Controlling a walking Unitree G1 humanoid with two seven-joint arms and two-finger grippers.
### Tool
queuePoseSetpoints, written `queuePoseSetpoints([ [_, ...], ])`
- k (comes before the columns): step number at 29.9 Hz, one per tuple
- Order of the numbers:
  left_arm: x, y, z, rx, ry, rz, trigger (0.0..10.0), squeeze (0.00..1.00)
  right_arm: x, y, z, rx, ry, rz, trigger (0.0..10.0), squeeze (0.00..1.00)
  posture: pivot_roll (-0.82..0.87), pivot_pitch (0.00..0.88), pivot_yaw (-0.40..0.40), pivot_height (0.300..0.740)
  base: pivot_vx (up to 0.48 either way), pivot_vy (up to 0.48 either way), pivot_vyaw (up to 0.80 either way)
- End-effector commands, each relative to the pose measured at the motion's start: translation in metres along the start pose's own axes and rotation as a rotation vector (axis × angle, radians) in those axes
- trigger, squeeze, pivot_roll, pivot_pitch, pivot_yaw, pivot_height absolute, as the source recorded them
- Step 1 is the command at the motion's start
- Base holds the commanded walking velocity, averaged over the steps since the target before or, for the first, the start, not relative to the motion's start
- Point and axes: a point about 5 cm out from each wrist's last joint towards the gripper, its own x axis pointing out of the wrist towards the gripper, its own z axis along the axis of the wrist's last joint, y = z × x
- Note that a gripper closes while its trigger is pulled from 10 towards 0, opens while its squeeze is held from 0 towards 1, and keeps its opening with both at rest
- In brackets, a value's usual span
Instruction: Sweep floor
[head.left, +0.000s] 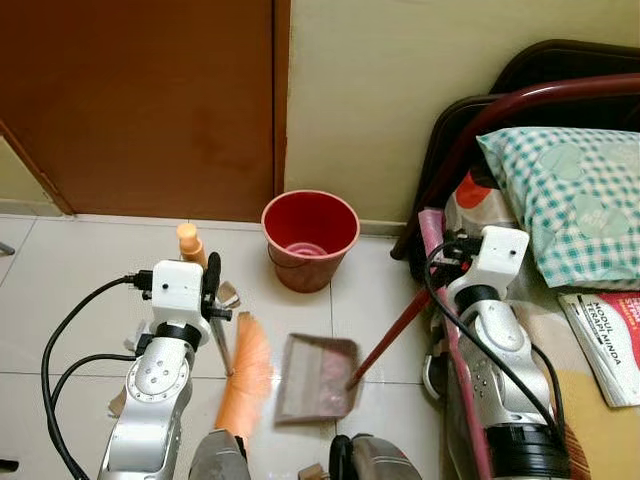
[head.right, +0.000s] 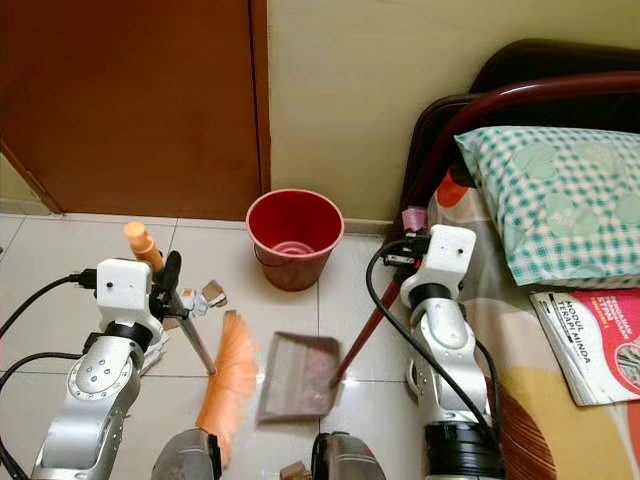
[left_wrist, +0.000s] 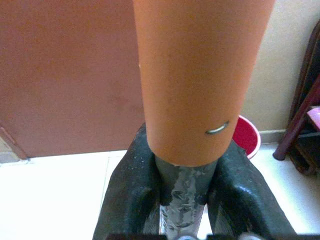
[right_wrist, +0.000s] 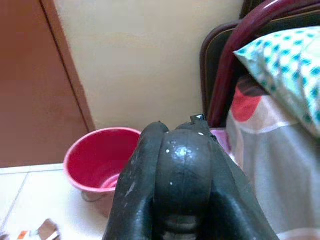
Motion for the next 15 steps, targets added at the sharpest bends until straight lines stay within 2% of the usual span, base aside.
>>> queuePoseSetpoints([
  [1, -0.0067, 0.0005, -0.0154, 0.033, 0.084, -0.002, 10.0, 0.00, -0.0008, -0.0059, 0.0000, 0.001, -0.002, -0.024, 10.0, 0.00, 0.03, 0.187, -0.052, 0.740, 0.000, 0.000, 0.00],
  [7, -0.0042, -0.0035, -0.0159, 0.029, 0.094, -0.011, 10.0, 0.00, 0.0006, -0.0022, 0.0029, -0.031, -0.025, -0.006, 10.0, 0.00, 0.02, 0.179, -0.051, 0.740, -0.261, 0.000, 0.00],
  [15, -0.0038, -0.0088, -0.0168, 0.022, 0.097, -0.020, 10.0, 0.00, 0.0083, -0.0064, 0.0077, -0.070, -0.045, -0.018, 10.0, 0.00, 0.01, 0.167, -0.058, 0.740, -0.265, 0.000, 0.00],
])
